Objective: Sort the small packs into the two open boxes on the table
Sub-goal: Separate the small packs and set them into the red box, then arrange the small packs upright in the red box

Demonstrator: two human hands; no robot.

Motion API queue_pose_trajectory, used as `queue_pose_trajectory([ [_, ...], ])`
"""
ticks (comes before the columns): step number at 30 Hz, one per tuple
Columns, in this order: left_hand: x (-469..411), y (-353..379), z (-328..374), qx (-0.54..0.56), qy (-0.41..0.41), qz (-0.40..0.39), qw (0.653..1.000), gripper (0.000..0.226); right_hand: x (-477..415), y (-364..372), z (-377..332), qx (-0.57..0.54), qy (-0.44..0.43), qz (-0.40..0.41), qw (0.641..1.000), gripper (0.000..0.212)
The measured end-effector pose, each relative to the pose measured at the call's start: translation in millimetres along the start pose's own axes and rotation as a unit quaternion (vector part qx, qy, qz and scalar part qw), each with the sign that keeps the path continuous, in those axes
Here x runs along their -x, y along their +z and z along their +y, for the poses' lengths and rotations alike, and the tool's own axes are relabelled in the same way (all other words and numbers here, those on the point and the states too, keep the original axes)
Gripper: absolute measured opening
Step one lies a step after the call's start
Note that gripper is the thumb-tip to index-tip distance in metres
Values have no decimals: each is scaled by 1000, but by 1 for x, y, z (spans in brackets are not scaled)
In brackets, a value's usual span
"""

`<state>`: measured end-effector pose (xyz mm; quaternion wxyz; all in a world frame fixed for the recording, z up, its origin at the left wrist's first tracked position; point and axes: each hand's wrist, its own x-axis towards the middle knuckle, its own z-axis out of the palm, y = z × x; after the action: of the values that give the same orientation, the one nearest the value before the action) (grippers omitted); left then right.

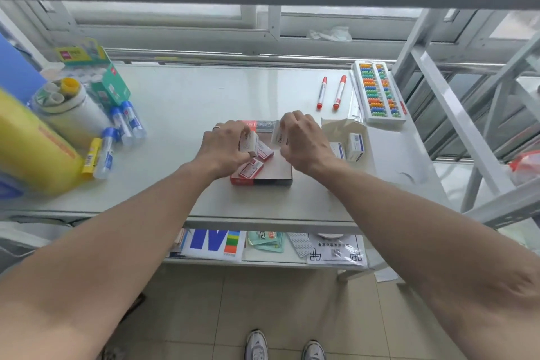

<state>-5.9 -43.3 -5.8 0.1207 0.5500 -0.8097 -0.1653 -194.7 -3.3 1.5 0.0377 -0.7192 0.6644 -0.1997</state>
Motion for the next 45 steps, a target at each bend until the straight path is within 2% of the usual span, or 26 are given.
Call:
queue_pose_trajectory([
  [4, 9, -10, 30, 97, 34, 34, 994, 48, 13, -41, 26, -87, 24, 31, 995, 37],
  [9, 13, -4, 108, 142, 114, 6, 983, 56, 48, -112, 82, -115, 57, -48, 991, 37],
  [13, 11, 11, 152, 116, 133, -57, 983, 57, 64, -122, 108, -66, 68, -93, 991, 36],
  [17, 10, 29, 163, 66, 121, -89, 986, 60, 70, -109, 114, -37, 62, -116, 991, 39],
  [21, 13, 31, 160, 62, 111, -109, 986, 65, 71, -104, 112, -42, 55, -134, 989, 43],
  [23, 17, 24, 151, 107, 103, -98, 984, 66, 69, -106, 110, -46, 52, -141, 988, 44],
  [27, 19, 3, 97, 148, 27, -41, 988, 43, 62, -109, 98, -58, 56, -95, 992, 35],
  [30, 22, -11, 45, 106, -17, -41, 993, 27, 53, -101, 67, -69, 43, -77, 994, 28],
  [32, 26, -17, 22, 60, -28, -57, 996, 27, 45, -89, 41, -76, 17, -84, 993, 27],
  [35, 29, -19, 10, 8, -10, -78, 997, 32, 29, -62, 13, -58, -10, -119, 991, 28],
  [39, 23, -17, 14, -61, 20, -99, 993, 41, 7, -25, -7, -29, -40, -171, 984, 40],
  [42, 16, -21, 12, -80, 62, -127, 987, 40, -3, -9, -15, 20, -85, -201, 976, 52],
  [45, 10, -27, 6, -93, 90, -169, 977, 40, -10, -1, -20, 53, -119, -234, 963, 56],
])
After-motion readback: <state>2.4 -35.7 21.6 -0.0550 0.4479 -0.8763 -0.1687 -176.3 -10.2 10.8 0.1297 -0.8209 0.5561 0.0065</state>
